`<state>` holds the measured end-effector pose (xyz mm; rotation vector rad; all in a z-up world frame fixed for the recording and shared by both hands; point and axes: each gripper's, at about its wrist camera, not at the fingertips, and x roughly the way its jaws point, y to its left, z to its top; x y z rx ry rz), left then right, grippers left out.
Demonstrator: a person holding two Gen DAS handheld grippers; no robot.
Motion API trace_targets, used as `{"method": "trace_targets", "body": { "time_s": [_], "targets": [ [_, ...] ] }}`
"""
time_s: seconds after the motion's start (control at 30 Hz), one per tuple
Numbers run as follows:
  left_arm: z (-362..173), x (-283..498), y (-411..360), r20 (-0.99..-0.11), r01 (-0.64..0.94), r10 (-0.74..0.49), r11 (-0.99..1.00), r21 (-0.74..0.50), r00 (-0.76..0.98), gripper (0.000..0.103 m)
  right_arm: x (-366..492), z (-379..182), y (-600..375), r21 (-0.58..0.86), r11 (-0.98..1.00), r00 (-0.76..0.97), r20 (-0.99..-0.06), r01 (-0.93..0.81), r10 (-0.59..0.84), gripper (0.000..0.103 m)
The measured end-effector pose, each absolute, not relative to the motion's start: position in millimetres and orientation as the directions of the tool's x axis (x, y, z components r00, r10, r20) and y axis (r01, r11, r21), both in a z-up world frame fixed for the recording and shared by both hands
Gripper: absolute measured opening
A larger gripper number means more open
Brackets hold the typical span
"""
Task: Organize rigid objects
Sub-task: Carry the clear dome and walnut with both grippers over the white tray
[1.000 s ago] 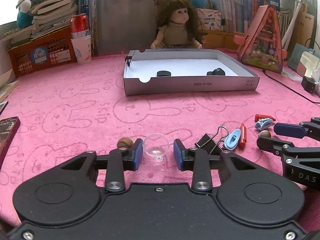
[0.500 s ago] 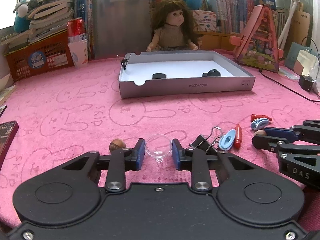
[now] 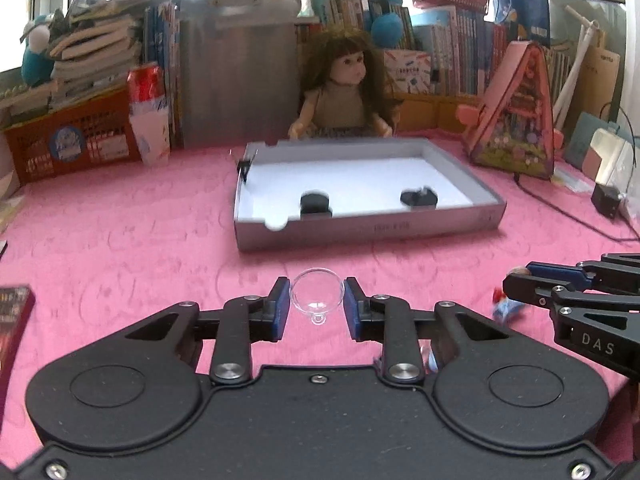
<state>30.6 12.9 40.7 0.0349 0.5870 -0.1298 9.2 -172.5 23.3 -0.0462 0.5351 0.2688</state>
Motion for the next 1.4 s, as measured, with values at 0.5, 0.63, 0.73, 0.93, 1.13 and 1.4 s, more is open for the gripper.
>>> {"method": "trace_targets", "body": {
  "time_s": [0.5,0.63,0.73,0.93,1.13,1.4],
  "targets": [
    [91,129,8,-0.576,0.171,-0.198,0.98,-0.101,0.793,0.027,101,65,-187,0.093,0.972,0.814,-0.533,-0.214,0.23,0.026],
    [89,173,11,-0.634,0.152,-0.226,0.974,-0.17,0.739,0.027,138,69,-190,0.127,0.972,0.788,-0.569,-0.195,0.233,0.026],
    [82,200,8,-0.662,0.142,-0.216,0.976,-0.165,0.718,0.027,163,67,-192,0.158,0.971,0.762,-0.602,-0.179,0.239,0.026],
    [58,244,-1,-0.719,0.103,-0.163,0.987,-0.127,0.675,0.027,208,55,-189,0.197,0.968,0.703,-0.666,-0.157,0.25,0.026],
    [34,270,-7,-0.745,0.058,-0.09,0.996,-0.069,0.661,0.027,241,37,-183,0.193,0.974,0.664,-0.713,-0.122,0.225,0.026],
    [23,283,-10,-0.735,0.047,-0.082,0.997,-0.069,0.673,0.027,259,23,-180,0.199,0.974,0.644,-0.732,-0.109,0.222,0.026]
  ]
}}
